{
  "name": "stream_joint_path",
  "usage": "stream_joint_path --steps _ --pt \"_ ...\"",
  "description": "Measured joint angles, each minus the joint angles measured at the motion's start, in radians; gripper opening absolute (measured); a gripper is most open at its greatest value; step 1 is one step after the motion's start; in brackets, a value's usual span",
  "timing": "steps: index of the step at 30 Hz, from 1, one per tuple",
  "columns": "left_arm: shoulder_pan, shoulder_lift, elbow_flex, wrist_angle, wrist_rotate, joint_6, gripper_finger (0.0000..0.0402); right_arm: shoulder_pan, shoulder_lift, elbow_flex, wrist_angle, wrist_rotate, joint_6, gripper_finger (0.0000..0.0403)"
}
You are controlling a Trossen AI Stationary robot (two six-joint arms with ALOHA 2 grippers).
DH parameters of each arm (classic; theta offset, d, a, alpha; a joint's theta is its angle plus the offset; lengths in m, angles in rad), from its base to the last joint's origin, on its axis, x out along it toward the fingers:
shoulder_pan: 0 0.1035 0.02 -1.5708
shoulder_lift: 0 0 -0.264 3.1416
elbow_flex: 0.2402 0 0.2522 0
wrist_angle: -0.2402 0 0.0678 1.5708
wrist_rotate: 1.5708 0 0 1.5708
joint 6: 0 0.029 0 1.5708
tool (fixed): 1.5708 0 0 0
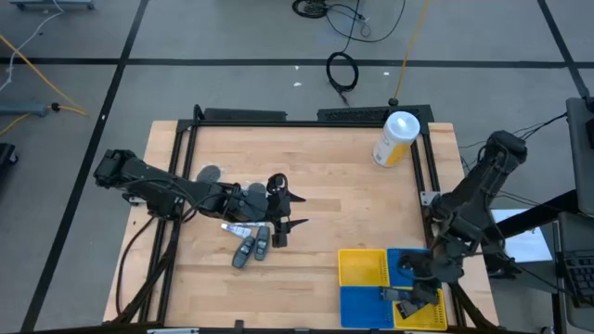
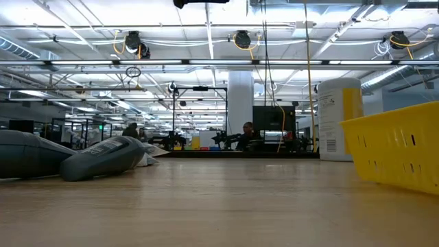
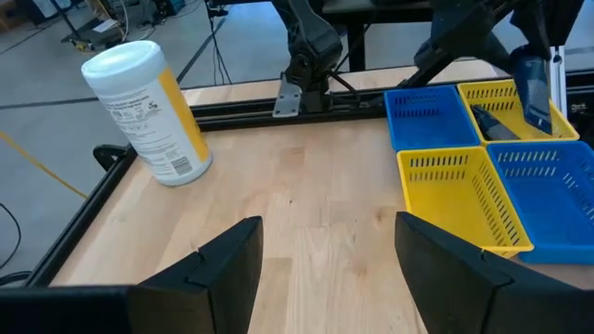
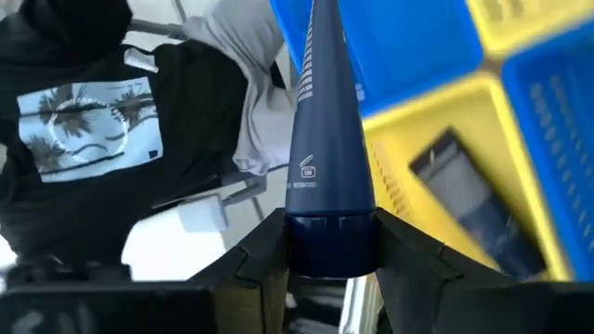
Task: Pick & Place Travel size toiletries
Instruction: Put the black shave cream into the bottom yellow bin
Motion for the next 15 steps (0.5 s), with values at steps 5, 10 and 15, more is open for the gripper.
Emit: stream_joint_path --steps 5,10,15 --pt "0.0 0.0 0.0 -0.008 -0.001 0.003 0.0241 0.067 0.0 0.0 -0.022 0.002 0.193 0.0119" --pt "0.0 0.0 0.0 -0.012 -0.001 0.006 0.0241 0.136 0.0 0.0 -0.018 0.002 0.368 0.0119" --pt "0.0 0.0 0.0 -0.019 -0.001 0.001 0.0241 0.188 0.001 0.001 -0.008 -0.023 0.548 0.0119"
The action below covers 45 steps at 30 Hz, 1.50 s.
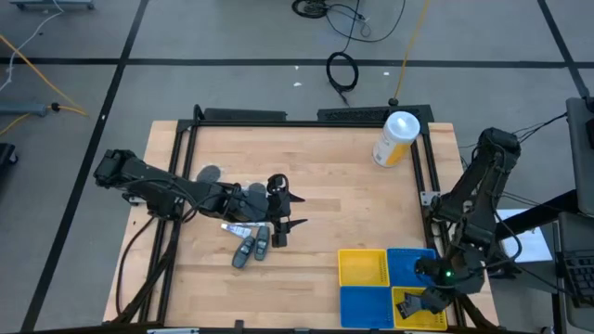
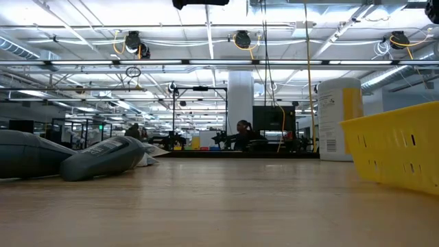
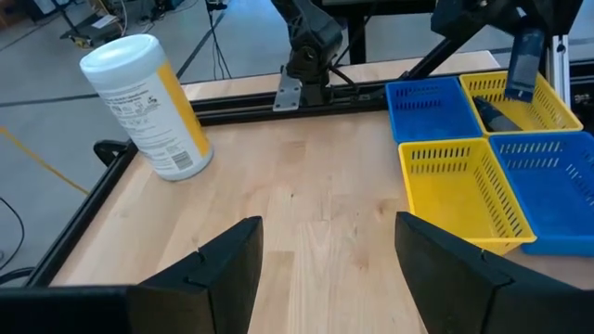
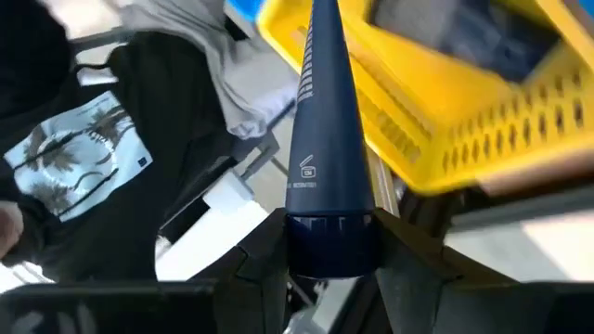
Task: Pick & Place Travel size toiletries
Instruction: Put the black shave cream into the bottom yellow bin, then put the black hairbrush into the top blue bin
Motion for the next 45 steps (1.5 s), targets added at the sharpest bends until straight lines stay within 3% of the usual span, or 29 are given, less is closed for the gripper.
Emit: stream_joint_path --steps 17,23,27,39,45 --pt "0.0 0.0 0.0 -0.001 0.0 0.003 0.0241 0.014 0.032 0.0 -0.011 0.037 -0.008 0.012" --pt "0.0 0.0 0.0 -0.001 0.0 0.005 0.0241 0.014 0.032 0.0 -0.01 0.058 -0.008 0.0216" --pt "0.0 0.0 -0.001 -0.001 0.0 0.006 0.0241 0.014 0.032 -0.013 -0.008 0.057 -0.005 0.0246" --pt "0.0 0.0 -0.001 -0.001 -0.001 0.021 0.0241 -0.002 0.031 -0.063 0.107 0.06 -0.045 0.022" --pt "0.0 0.0 -0.001 -0.007 -0.001 0.024 0.0241 -0.087 0.03 -0.064 0.197 0.143 -0.245 0.0207"
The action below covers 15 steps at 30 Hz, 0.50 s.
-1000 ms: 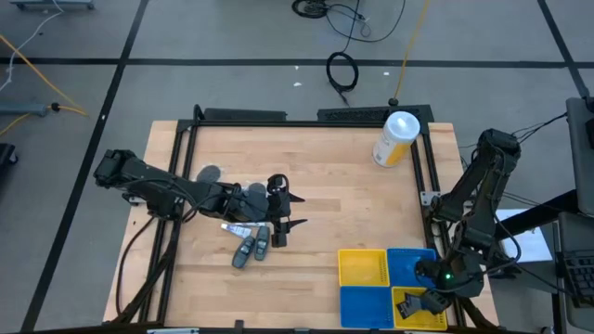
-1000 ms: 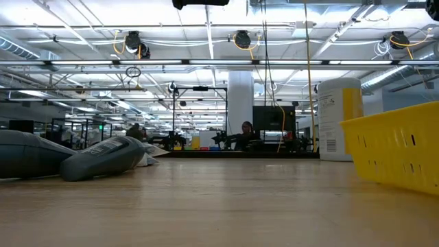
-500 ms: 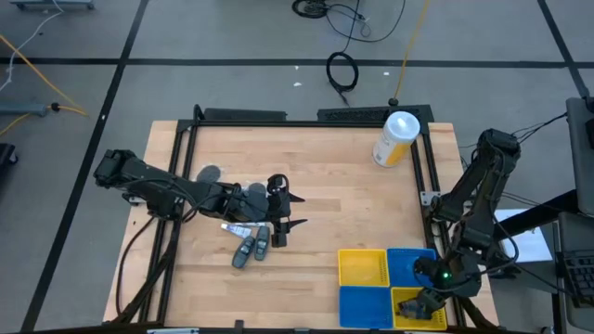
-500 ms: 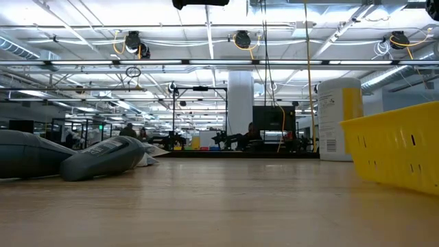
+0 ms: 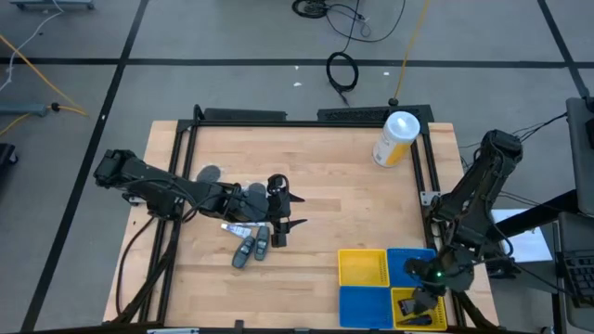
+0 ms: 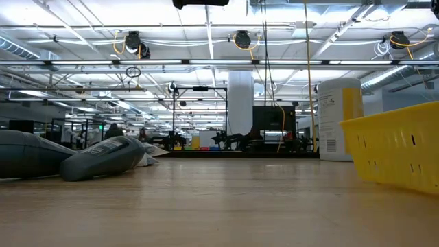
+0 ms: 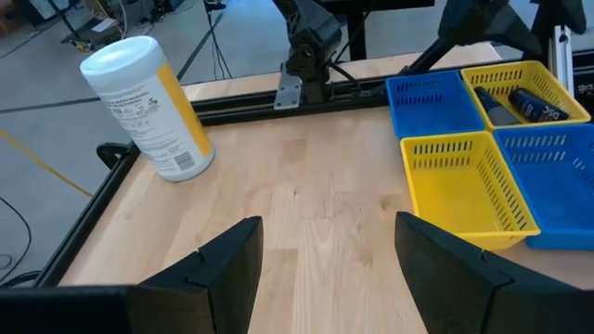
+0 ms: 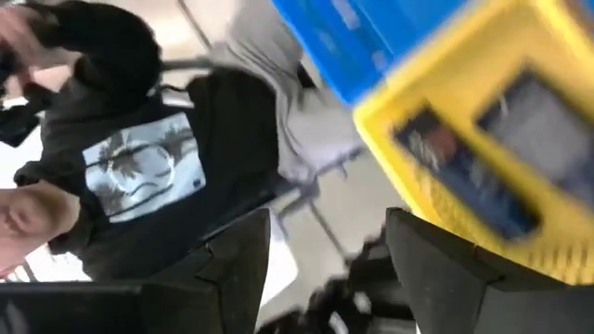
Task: Pick & Place Travel size toiletries
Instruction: Put the black hairbrush into the top blue bin
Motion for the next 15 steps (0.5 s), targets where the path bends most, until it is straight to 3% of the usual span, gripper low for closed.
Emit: stream_joint_path --steps 4,15 --pt "0.0 0.0 0.0 -0.044 0.0 -0.016 0.0241 -0.092 0.0 0.0 -0.023 0.034 -0.179 0.0205" --pt "0.0 0.0 0.0 -0.302 0.0 -0.229 0.0241 -0.409 0.0 -0.03 -0.008 0.237 -0.912 0.0203"
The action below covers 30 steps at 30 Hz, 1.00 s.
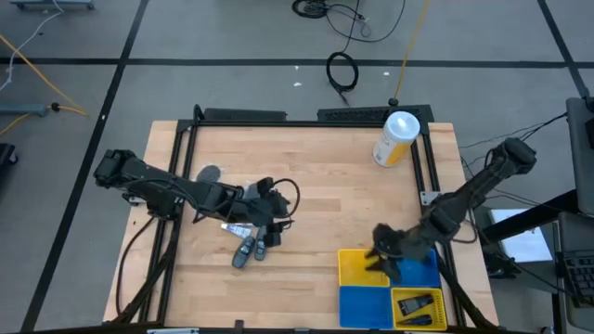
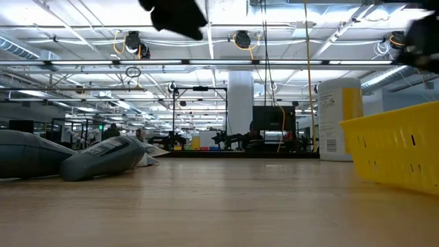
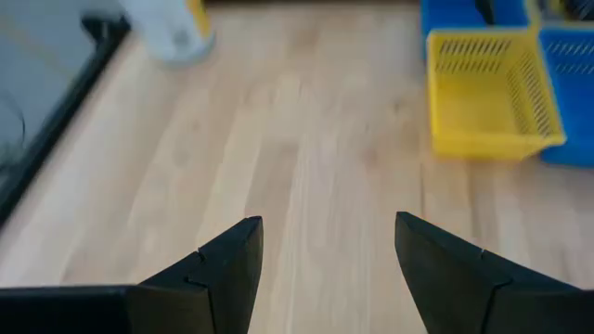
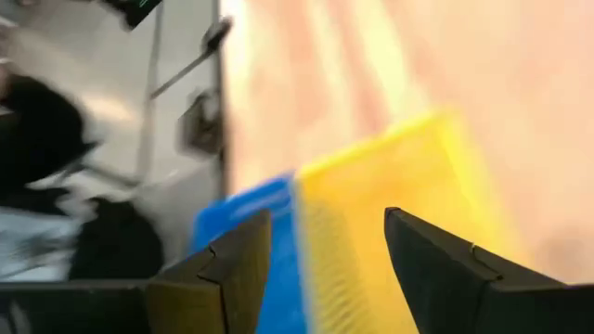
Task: Pick & Place Travel size toiletries
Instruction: Put the black hairbrush into the top blue bin
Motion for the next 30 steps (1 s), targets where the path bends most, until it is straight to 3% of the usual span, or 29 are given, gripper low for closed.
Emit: stream_joint_path --steps 5,11,16,20,30 --pt "0.006 0.0 0.0 -0.143 0.0 -0.161 0.0241 -0.123 0.0 -0.002 0.004 0.099 -0.278 0.0201" --pt "0.025 0.0 0.0 -0.326 -0.05 -0.338 0.0241 -0.242 0.0 -0.002 0.005 0.179 -0.456 0.0201" --pt "0.056 0.0 0.0 -0.534 -0.177 -0.515 0.0241 -0.309 0.0 -0.003 0.016 0.178 -0.527 0.0201" --pt "0.106 0.0 -0.002 -0.697 -0.223 -0.652 0.0241 -0.333 0.001 -0.003 0.033 0.175 -0.558 0.0201" --pt "0.338 0.0 -0.15 -0.8 -0.164 -0.701 0.0241 -0.336 0.001 -0.003 0.064 0.174 -0.609 0.0201"
